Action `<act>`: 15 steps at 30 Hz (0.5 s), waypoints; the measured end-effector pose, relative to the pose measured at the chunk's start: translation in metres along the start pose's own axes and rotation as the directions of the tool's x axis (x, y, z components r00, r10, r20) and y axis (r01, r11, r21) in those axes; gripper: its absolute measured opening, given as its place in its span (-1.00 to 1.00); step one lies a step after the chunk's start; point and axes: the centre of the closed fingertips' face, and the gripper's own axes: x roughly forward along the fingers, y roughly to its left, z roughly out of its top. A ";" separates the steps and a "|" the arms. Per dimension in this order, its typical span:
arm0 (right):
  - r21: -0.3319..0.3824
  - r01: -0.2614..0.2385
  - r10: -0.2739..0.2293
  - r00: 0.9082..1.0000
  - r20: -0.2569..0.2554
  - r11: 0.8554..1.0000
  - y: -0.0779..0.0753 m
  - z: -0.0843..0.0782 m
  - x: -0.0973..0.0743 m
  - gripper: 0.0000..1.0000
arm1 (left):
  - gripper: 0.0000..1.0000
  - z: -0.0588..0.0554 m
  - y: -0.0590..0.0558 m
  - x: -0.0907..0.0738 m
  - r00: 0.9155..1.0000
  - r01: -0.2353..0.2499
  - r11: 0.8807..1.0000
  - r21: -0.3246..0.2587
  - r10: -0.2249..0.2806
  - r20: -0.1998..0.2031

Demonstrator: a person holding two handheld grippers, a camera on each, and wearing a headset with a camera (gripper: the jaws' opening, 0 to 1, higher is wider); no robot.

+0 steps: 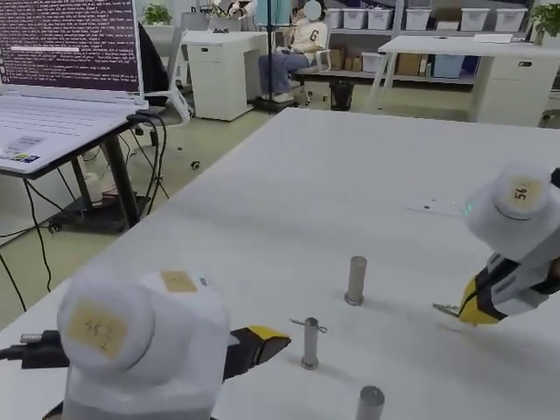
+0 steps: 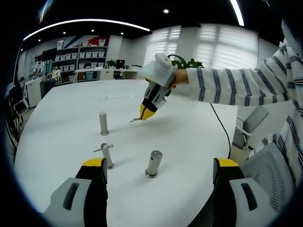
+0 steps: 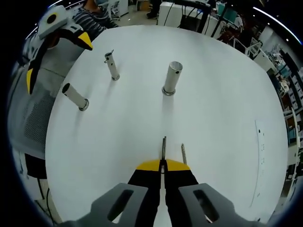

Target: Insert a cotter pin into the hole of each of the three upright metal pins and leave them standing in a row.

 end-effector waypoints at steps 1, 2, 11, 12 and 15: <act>-0.003 0.009 -0.009 1.000 0.007 1.000 0.001 0.000 -0.003 -1.00 | 0.82 0.001 0.000 0.001 1.000 0.003 1.000 -0.004 -0.003 0.001; -0.010 0.026 -0.026 0.999 0.023 1.000 0.002 0.002 -0.008 -1.00 | 0.81 0.003 0.001 0.002 1.000 0.008 1.000 -0.012 -0.008 0.005; -0.024 0.155 -0.150 0.977 0.152 0.988 0.012 0.016 -0.042 -1.00 | 0.68 0.022 0.006 0.014 0.999 0.034 0.998 -0.046 -0.032 0.035; -0.018 0.162 -0.157 0.973 0.170 0.987 0.014 0.019 -0.045 -1.00 | 0.66 0.024 0.006 0.015 0.999 0.036 0.998 -0.049 -0.034 0.038; -0.028 0.210 -0.199 0.955 0.218 0.977 0.018 0.029 -0.059 -1.00 | 0.60 0.031 0.008 0.020 0.998 0.049 0.997 -0.057 -0.046 0.041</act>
